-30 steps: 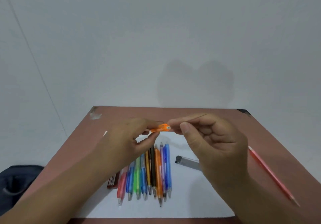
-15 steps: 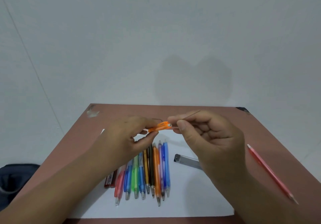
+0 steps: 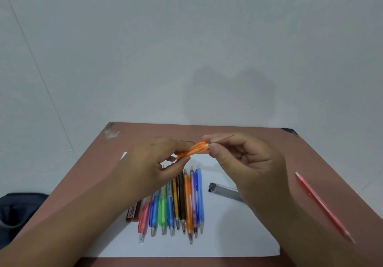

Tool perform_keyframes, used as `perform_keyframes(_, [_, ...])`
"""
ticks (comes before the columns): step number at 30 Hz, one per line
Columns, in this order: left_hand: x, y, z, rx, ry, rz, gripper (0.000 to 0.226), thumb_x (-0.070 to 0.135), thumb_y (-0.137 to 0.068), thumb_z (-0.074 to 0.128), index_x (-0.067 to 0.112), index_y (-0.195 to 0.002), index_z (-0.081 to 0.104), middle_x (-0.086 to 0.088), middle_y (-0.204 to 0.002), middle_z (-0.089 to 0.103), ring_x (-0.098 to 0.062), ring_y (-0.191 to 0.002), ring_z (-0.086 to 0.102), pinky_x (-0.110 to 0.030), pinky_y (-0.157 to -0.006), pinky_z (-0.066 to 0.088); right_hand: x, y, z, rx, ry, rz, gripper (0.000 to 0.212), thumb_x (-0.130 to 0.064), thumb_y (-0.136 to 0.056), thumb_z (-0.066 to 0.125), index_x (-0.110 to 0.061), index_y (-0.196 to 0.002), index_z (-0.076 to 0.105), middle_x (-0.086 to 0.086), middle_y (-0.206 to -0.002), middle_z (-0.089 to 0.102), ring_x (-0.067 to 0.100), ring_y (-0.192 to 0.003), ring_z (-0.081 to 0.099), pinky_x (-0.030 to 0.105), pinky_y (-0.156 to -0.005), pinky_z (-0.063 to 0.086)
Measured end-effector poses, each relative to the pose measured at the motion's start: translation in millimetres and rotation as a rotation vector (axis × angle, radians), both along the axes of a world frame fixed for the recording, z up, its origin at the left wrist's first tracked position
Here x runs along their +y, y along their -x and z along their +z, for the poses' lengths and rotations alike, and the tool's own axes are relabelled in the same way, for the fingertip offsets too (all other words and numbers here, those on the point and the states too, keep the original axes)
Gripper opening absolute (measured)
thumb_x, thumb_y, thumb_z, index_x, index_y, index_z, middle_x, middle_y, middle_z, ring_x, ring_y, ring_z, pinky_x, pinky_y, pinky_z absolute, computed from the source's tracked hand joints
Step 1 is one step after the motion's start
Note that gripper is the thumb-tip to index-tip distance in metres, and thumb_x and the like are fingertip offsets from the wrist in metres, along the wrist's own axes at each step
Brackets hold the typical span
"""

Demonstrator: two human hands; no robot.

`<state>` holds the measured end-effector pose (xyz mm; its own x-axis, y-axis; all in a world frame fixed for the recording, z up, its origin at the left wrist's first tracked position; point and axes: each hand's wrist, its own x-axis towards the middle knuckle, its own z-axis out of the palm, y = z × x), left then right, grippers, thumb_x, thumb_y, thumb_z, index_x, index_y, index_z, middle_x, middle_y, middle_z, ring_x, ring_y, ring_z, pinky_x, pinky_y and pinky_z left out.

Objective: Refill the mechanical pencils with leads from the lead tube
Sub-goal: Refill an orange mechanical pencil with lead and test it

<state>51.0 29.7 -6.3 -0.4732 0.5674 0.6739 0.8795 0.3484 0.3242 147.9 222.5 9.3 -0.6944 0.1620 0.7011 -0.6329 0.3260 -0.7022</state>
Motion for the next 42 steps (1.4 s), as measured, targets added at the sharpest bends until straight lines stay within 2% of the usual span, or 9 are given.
perform_keyframes(5, [-1,2,-2,-0.071,0.01,0.004,0.033,0.041,-0.09,0.06,0.041,-0.122,0.061,0.031,-0.096,0.062,0.005,-0.093,0.064,-0.005,-0.075,0.051,2,4,-4,-0.044,-0.016,-0.029,0.014,-0.004,-0.087,0.073,-0.01,-0.099,0.077,-0.004,-0.097,0.078,0.018,-0.094,0.075,0.027,-0.083,0.059])
perform_keyframes(10, [-2,4,-4,-0.148,-0.016,0.045,0.032,0.027,-0.09,0.072,0.051,-0.107,0.059,0.034,-0.094,0.062,0.009,-0.096,0.062,-0.005,-0.076,0.05,4,5,-4,-0.151,0.018,-0.079,0.021,-0.003,-0.087,0.075,-0.017,-0.101,0.077,-0.007,-0.095,0.078,0.015,-0.094,0.074,0.022,-0.082,0.058])
perform_keyframes(15, [-3,6,-6,-0.203,-0.052,0.06,0.027,0.031,-0.087,0.072,0.053,-0.093,0.058,0.03,-0.089,0.065,0.007,-0.092,0.064,-0.008,-0.074,0.052,18,10,0,-0.249,-0.014,-0.285,0.017,-0.013,-0.09,0.073,-0.028,-0.098,0.077,-0.021,-0.086,0.074,0.0,-0.084,0.069,0.01,-0.072,0.052])
perform_keyframes(19, [-3,9,-6,-0.2,-0.028,0.084,0.023,0.033,-0.088,0.071,0.051,-0.092,0.057,0.029,-0.089,0.063,0.008,-0.094,0.063,-0.013,-0.077,0.055,40,20,-2,-0.393,-0.177,-0.502,0.017,-0.015,-0.091,0.07,-0.03,-0.093,0.078,-0.016,-0.077,0.07,-0.004,-0.076,0.063,0.004,-0.065,0.045])
perform_keyframes(23, [-5,14,-11,-0.198,-0.012,0.106,0.014,0.034,-0.091,0.067,0.037,-0.105,0.068,0.026,-0.094,0.066,0.003,-0.091,0.065,-0.026,-0.078,0.06,56,31,-9,-0.604,-0.433,-0.513,0.014,-0.017,-0.093,0.068,-0.027,-0.096,0.078,-0.022,-0.085,0.065,-0.015,-0.073,0.056,0.0,-0.064,0.038])
perform_keyframes(29, [-6,15,-11,-0.196,-0.014,0.129,0.02,0.028,-0.091,0.067,0.033,-0.11,0.07,0.025,-0.095,0.067,0.001,-0.091,0.066,-0.03,-0.08,0.06,55,40,-26,-0.714,-0.679,-0.442,0.014,-0.03,-0.094,0.066,-0.032,-0.104,0.077,-0.016,-0.099,0.064,0.0,-0.087,0.053,0.009,-0.071,0.035])
perform_keyframes(32, [-7,14,-9,-0.198,0.02,0.141,0.021,0.033,-0.091,0.064,0.033,-0.111,0.07,0.023,-0.096,0.067,0.0,-0.091,0.066,-0.032,-0.08,0.06,51,43,-27,-0.719,-0.752,-0.446,0.012,-0.027,-0.095,0.065,-0.028,-0.095,0.077,-0.013,-0.097,0.064,0.008,-0.096,0.054,0.022,-0.081,0.041])
perform_keyframes(36, [-7,15,-7,-0.213,0.04,0.138,0.027,0.042,-0.089,0.059,0.034,-0.113,0.07,0.025,-0.097,0.066,-0.001,-0.092,0.065,-0.034,-0.081,0.06,51,43,-26,-0.743,-0.788,-0.474,0.017,-0.022,-0.096,0.058,-0.024,-0.082,0.068,-0.011,-0.092,0.062,0.012,-0.095,0.052,0.029,-0.08,0.047])
perform_keyframes(42, [-7,15,-6,-0.232,0.06,0.152,0.035,0.051,-0.086,0.055,0.036,-0.115,0.069,0.027,-0.098,0.064,0.0,-0.092,0.064,-0.034,-0.081,0.059,49,38,-22,-0.764,-0.847,-0.449,0.013,-0.025,-0.098,0.058,-0.022,-0.099,0.071,-0.007,-0.103,0.063,0.016,-0.105,0.052,0.032,-0.089,0.048])
